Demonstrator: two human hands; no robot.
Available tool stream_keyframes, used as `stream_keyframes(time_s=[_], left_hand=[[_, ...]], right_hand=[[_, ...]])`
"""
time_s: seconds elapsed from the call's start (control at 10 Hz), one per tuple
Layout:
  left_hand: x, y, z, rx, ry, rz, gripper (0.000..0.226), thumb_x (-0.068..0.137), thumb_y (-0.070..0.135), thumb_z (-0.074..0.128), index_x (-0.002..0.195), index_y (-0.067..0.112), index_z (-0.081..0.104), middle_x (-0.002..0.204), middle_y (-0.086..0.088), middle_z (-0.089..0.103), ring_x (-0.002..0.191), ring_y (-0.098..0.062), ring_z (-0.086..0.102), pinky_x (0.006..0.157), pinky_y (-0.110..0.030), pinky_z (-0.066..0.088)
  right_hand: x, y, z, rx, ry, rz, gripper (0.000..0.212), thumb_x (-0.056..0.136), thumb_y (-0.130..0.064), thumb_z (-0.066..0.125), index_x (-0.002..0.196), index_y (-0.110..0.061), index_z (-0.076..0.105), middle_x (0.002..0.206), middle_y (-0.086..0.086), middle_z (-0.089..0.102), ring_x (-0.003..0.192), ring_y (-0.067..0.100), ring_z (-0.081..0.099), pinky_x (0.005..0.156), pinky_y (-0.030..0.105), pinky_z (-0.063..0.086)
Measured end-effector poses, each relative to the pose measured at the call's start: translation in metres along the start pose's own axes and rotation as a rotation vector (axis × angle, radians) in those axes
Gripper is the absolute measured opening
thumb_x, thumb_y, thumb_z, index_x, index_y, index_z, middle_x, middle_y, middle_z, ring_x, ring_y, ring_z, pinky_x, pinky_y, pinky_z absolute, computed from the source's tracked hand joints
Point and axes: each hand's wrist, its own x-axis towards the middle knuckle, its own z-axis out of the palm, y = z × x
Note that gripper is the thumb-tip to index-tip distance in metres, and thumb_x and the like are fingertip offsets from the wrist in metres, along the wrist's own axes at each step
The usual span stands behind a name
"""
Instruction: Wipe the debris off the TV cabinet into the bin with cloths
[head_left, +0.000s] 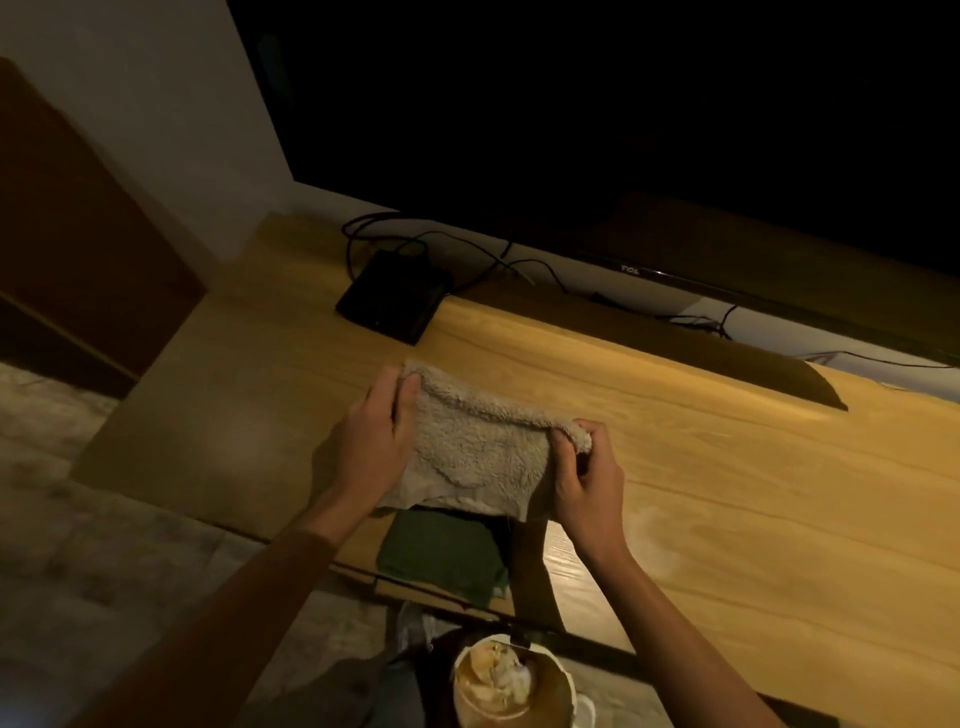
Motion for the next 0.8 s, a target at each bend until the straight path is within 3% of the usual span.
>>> stream_keyframes(time_s=[0.1,0.2,0.3,0.4,0.6,0.7,0.8], left_hand=[[0.03,-0.028,0.012,0.007,-0.086,-0.015,0.022,0.107,0.035,0.038,0.089,0.025,0.047,0.062,0.008,0.044,0.054,-0.012,0.047,0.043,-0.018,0.031],[0.058,-0.053,0.032,0.057,-0.138,0.002,0.024,0.107,0.038,0.037,0.086,0.031,0.041,0.067,0.011,0.043,0.058,-0.006,0.046,0.048,-0.018,0.032],[0.082,-0.076,0.057,0.164,-0.192,0.028,0.025,0.108,0.039,0.038,0.09,0.024,0.048,0.082,0.005,0.048,0.067,-0.014,0.05,0.055,-0.036,0.043],[0.1,-0.09,0.075,0.318,-0.249,0.02,0.032,0.106,0.04,0.04,0.101,0.013,0.057,0.098,-0.007,0.05,0.073,-0.024,0.055,0.058,-0.041,0.05],[0.114,-0.099,0.085,0.564,-0.316,0.061,0.025,0.102,0.03,0.052,0.119,0.012,0.056,0.112,-0.012,0.048,0.064,-0.016,0.045,0.05,-0.03,0.036],[0.11,-0.098,0.086,0.6,-0.342,0.09,0.022,0.103,0.028,0.052,0.119,0.013,0.055,0.112,-0.011,0.049,0.059,-0.017,0.045,0.048,-0.029,0.033],[0.111,-0.093,0.078,0.54,-0.339,0.121,0.024,0.099,0.021,0.056,0.122,0.016,0.054,0.114,-0.009,0.049,0.072,-0.022,0.055,0.052,-0.031,0.04]], right_hand=[[0.022,0.014,0.023,-0.046,0.005,0.08,0.005,0.105,-0.035,0.055,0.109,-0.033,0.055,0.077,0.006,0.062,0.07,0.021,0.06,0.055,0.04,0.044],[0.05,0.029,0.042,-0.103,0.015,0.209,0.02,0.102,-0.043,0.057,0.111,-0.025,0.06,0.08,-0.003,0.063,0.07,0.016,0.061,0.058,0.039,0.049],[0.078,0.047,0.051,-0.049,0.096,0.363,0.024,0.097,-0.043,0.067,0.106,-0.021,0.065,0.089,-0.009,0.066,0.084,0.01,0.065,0.072,0.038,0.057],[0.096,0.061,0.053,-0.074,0.118,0.439,0.03,0.094,-0.042,0.071,0.112,-0.018,0.064,0.092,-0.01,0.067,0.089,0.012,0.066,0.083,0.041,0.06],[0.113,0.076,0.051,-0.344,0.095,0.417,0.046,0.092,-0.05,0.071,0.123,-0.019,0.06,0.118,0.002,0.065,0.102,0.015,0.064,0.088,0.033,0.058],[0.114,0.078,0.047,-0.388,0.074,0.367,0.047,0.09,-0.054,0.072,0.119,-0.019,0.062,0.115,0.001,0.063,0.098,0.014,0.064,0.08,0.028,0.054],[0.11,0.072,0.037,-0.396,0.091,0.326,0.048,0.093,-0.054,0.068,0.124,-0.018,0.062,0.122,0.001,0.061,0.104,0.016,0.063,0.086,0.029,0.055]])
